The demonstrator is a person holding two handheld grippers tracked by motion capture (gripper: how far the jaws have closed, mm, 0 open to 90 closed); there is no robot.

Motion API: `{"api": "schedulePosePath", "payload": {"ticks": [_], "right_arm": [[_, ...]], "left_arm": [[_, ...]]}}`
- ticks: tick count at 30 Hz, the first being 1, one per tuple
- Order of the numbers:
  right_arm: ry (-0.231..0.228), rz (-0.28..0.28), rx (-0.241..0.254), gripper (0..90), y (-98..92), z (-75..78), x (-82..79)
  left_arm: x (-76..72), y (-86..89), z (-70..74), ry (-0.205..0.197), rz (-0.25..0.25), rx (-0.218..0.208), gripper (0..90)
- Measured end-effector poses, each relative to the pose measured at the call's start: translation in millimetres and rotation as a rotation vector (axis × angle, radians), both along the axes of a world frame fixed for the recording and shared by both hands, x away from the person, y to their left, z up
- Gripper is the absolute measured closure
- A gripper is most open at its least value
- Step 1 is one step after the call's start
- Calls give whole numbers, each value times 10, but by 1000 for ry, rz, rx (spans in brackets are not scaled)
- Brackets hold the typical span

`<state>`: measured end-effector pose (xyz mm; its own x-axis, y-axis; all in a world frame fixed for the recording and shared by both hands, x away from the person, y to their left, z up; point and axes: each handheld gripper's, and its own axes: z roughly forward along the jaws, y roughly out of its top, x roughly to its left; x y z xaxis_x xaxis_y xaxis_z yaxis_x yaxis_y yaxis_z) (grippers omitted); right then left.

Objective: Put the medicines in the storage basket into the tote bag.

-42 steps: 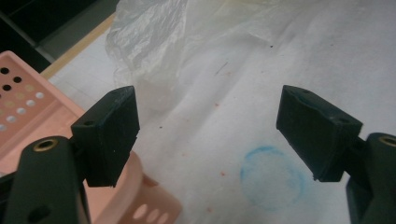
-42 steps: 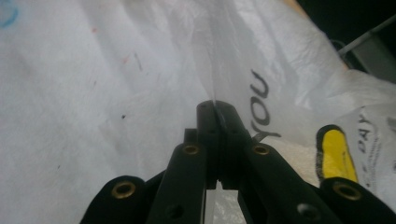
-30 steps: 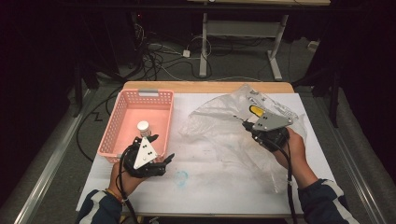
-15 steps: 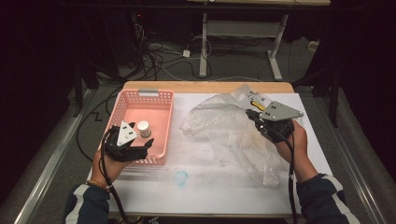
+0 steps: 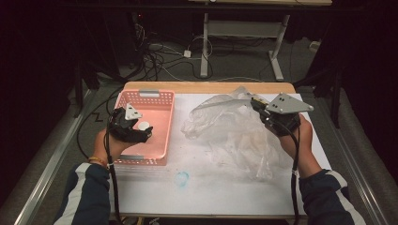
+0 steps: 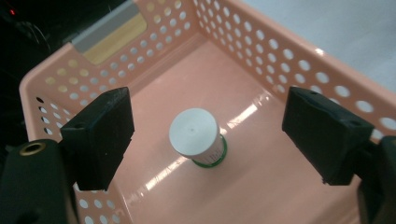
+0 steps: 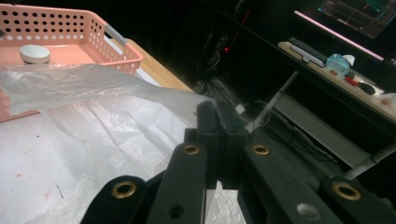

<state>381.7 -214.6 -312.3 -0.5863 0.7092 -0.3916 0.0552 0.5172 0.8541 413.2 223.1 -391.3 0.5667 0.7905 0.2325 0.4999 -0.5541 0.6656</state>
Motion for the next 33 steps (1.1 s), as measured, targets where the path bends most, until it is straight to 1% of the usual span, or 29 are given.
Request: {"api": "schedulePosePath", "payload": {"ticks": [2, 5, 7, 11, 12, 15, 16, 17, 19, 20, 21, 22, 23, 24, 26, 28, 30, 32, 33], "right_arm": [[1, 1, 2, 900, 5, -4, 11], [7, 10, 8, 900, 6, -14, 32], [7, 15, 8, 900, 12, -24, 35], [7, 26, 4, 900, 26, -44, 31], [8, 31, 5, 900, 30, -51, 26], [7, 58, -1, 900, 40, -65, 12], [5, 67, -2, 900, 43, -69, 9], [3, 69, -1, 900, 47, -74, 2], [5, 75, -5, 900, 52, -85, 3], [9, 76, -5, 900, 54, -93, 1], [10, 78, -8, 900, 55, -101, 2], [13, 80, -14, 900, 54, -107, 3], [16, 82, -13, 900, 54, -113, 2], [18, 81, -12, 900, 53, -116, 2], [16, 80, -10, 900, 46, -115, 3], [13, 77, -5, 900, 39, -113, -1], [11, 73, -6, 900, 35, -114, -1], [10, 69, -4, 900, 32, -110, 1], [9, 67, -2, 900, 31, -108, 2]], "left_arm": [[86, 6, -50, 41, 6, 13, 162], [203, -8, -143, 100, 9, 51, 163], [277, -17, -194, 127, 20, 64, 163], [409, -22, -274, 161, 42, 54, 169], [437, -22, -291, 164, 46, 51, 173], [515, -23, -346, 179, 69, 56, 182], [542, -15, -369, 188, 74, 56, 198], [570, -7, -397, 204, 80, 54, 226], [616, 12, -447, 249, 80, 43, 242], [626, 20, -463, 262, 74, 38, 249], [627, 26, -467, 272, 60, 26, 280], [626, 29, -462, 277, 43, 20, 337], [618, 23, -455, 279, 32, 17, 414], [616, 17, -450, 277, 31, 26, 472], [614, 17, -445, 280, 21, 33, 474], [610, 15, -441, 281, 23, 39, 476], [601, 5, -430, 275, 19, 50, 478], [577, -18, -399, 248, 13, 86, 479], [564, -15, -377, 233, 13, 75, 480]]}}
